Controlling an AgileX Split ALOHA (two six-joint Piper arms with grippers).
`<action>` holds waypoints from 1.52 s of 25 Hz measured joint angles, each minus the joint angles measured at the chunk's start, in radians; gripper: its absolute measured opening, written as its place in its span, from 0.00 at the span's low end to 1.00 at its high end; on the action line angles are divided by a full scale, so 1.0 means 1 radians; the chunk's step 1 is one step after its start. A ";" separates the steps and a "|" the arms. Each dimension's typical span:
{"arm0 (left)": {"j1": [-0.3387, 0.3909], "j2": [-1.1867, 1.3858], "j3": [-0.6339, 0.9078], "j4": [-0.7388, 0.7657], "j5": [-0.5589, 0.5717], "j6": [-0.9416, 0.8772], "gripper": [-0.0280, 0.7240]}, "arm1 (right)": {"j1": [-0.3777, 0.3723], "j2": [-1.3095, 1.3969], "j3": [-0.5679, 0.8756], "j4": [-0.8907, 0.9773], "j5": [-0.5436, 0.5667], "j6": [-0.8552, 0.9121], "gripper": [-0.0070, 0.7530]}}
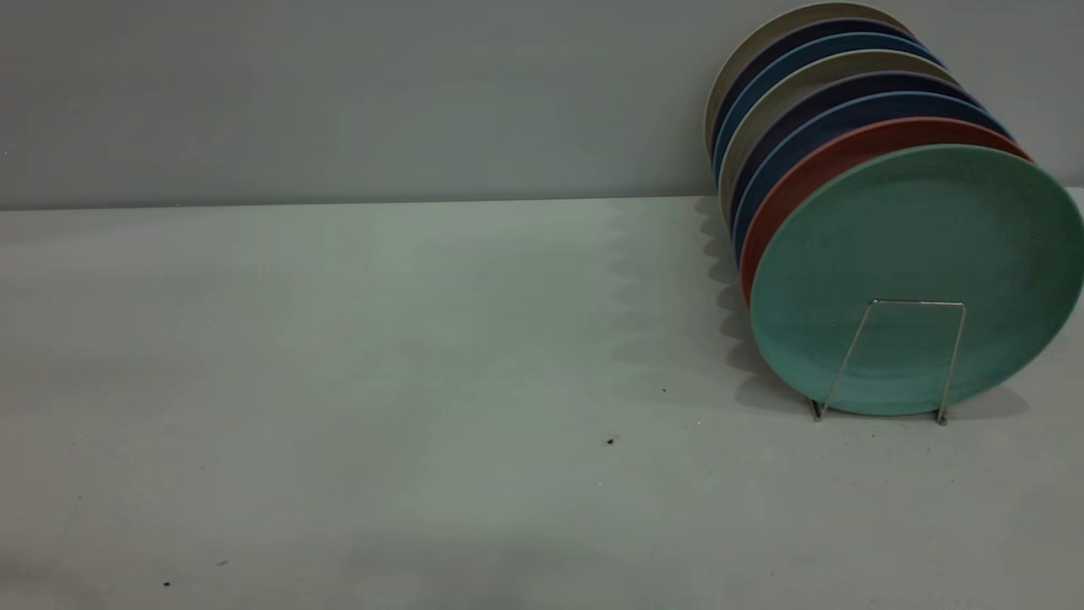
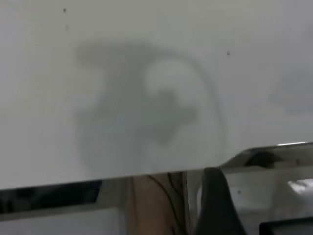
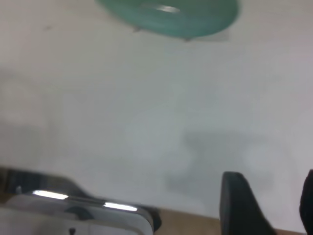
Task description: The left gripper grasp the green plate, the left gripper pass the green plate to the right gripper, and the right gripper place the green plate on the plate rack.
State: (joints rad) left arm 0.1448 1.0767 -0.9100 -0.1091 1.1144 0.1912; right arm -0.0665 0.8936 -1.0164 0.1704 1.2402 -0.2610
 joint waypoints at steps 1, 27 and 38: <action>0.000 -0.064 0.030 -0.001 0.005 -0.002 0.72 | 0.013 -0.040 0.029 0.000 0.000 0.000 0.43; -0.096 -1.099 0.389 -0.015 0.048 -0.041 0.68 | 0.156 -0.797 0.536 -0.063 -0.095 0.040 0.43; -0.218 -1.100 0.423 0.036 0.024 -0.105 0.63 | 0.156 -0.797 0.536 -0.158 -0.100 0.176 0.43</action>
State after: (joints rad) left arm -0.0733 -0.0231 -0.4872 -0.0731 1.1384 0.0863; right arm 0.0899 0.0964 -0.4804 0.0126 1.1402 -0.0853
